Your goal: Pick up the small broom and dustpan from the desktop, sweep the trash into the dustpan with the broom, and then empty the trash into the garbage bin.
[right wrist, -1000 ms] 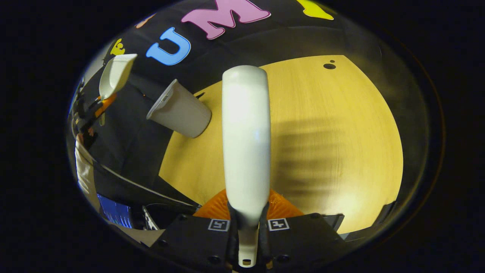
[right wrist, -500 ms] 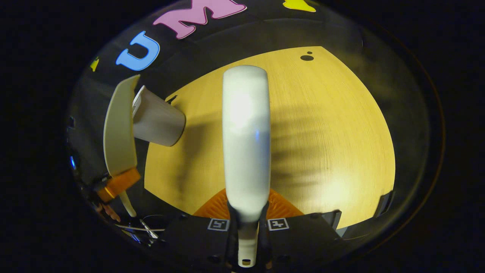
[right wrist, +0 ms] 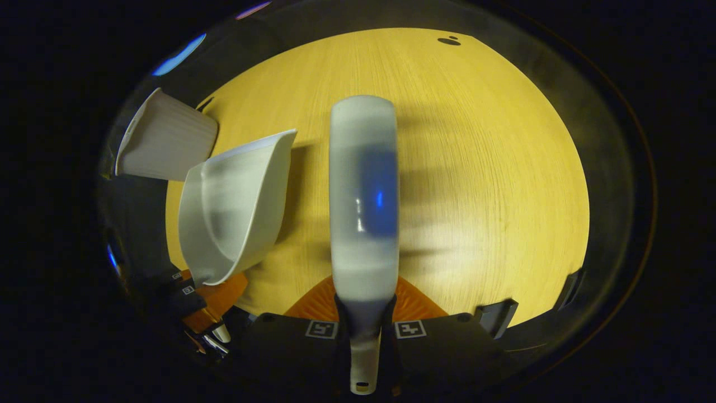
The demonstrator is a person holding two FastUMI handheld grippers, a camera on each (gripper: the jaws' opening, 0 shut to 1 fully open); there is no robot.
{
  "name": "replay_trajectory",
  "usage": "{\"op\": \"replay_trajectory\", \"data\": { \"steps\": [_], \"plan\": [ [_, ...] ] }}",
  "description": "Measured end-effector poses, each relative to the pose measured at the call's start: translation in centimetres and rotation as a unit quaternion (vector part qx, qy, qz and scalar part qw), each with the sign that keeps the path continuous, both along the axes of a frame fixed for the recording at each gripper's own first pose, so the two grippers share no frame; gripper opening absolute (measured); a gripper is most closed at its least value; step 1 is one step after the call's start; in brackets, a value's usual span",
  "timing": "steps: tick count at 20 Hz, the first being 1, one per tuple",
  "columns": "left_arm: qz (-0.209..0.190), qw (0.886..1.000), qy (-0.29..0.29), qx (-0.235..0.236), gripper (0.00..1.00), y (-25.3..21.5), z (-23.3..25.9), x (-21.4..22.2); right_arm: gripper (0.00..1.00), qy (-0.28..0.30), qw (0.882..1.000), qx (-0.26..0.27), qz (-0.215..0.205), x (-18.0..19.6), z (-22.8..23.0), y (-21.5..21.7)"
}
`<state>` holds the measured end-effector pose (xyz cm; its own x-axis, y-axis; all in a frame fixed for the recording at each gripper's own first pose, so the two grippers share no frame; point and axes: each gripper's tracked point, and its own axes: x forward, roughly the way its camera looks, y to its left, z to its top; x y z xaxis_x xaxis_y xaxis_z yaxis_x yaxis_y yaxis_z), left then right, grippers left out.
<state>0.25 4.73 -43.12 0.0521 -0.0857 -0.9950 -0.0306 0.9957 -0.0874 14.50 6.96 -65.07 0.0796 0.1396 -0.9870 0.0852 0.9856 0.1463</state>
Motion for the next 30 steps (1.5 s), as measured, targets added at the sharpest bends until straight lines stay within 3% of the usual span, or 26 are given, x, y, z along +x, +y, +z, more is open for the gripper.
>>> {"op": "replay_trajectory", "data": {
  "steps": [3, 7, 12, 13, 14, 17, 18, 20, 21, 23, 25, 26, 27, 28, 29, 30],
  "plan": [
    [0.024, 0.999, 0.029, 0.000, 0.26, 0.7, -0.7, 0.1, 0.23, 0.016, 1.000, -0.021, 0.012, 0.1, -1.3, -0.6],
    [0.016, 0.998, 0.055, 0.027, 0.26, 1.1, -2.9, -1.3, 0.23, 0.042, 0.998, -0.037, 0.013, -0.2, -2.4, -0.6],
    [0.014, 0.998, 0.057, 0.028, 0.26, 1.2, -3.0, -1.2, 0.23, 0.067, 0.997, -0.041, 0.024, -1.3, -3.2, 0.2],
    [0.016, 0.998, 0.059, 0.028, 0.27, 1.2, -3.1, -1.3, 0.32, 0.070, 0.996, -0.041, 0.024, -1.5, -3.1, 0.6],
    [0.018, 0.997, 0.063, 0.028, 0.27, 1.1, -3.2, -1.4, 0.23, 0.071, 0.996, -0.040, 0.027, -1.6, -3.3, 0.9],
    [0.016, 0.997, 0.074, 0.028, 0.28, 1.2, -3.0, -1.4, 0.25, 0.078, 0.996, -0.043, 0.028, -1.5, -3.1, 1.0],
    [0.014, 0.996, 0.079, 0.028, 0.28, 1.2, -3.1, -1.5, 0.34, 0.078, 0.996, -0.041, 0.024, -1.4, -3.2, 1.1],
    [0.011, 0.996, 0.081, 0.025, 0.29, 1.2, -3.0, -1.6, 0.39, 0.076, 0.996, -0.042, 0.020, -1.4, -3.1, 1.0],
    [0.009, 0.996, 0.084, 0.019, 0.28, 1.1, -3.0, -1.6, 0.35, 0.075, 0.996, -0.037, 0.020, -1.5, -3.1, 1.3],
    [0.008, 0.996, 0.085, 0.008, 0.31, 0.8, -3.0, -1.9, 0.49, 0.081, 0.996, -0.031, 0.024, -1.9, -3.1, 2.3],
    [-0.003, 0.997, 0.079, 0.023, 0.67, 1.3, -3.3, -1.9, 0.98, 0.079, 0.995, -0.052, 0.039, -2.1, -3.1, 1.9],
    [-0.003, 0.997, 0.078, 0.021, 0.86, 1.3, -3.5, -2.1, 1.00, 0.072, 0.995, -0.054, 0.038, -2.1, -3.1, 1.9],
    [-0.001, 0.997, 0.077, 0.016, 0.86, 1.2, -3.0, -2.2, 1.00, 0.069, 0.996, -0.053, 0.036, -2.2, -3.0, 1.9],
    [0.002, 0.998, 0.068, 0.010, 0.86, 1.2, -2.7, -2.1, 0.89, 0.068, 0.996, -0.054, 0.032, -2.3, -2.9, 1.8],
    [0.009, 0.999, 0.050, 0.016, 0.86, 1.4, -2.7, -1.7, 1.00, 0.067, 0.996, -0.051, 0.028, -2.6, -2.8, 1.7],
    [0.010, 0.999, 0.032, 0.017, 0.86, 1.5, -2.6, -1.2, 1.00, 0.066, 0.996, -0.046, 0.027, -2.9, -2.6, 1.7]
  ]
}}
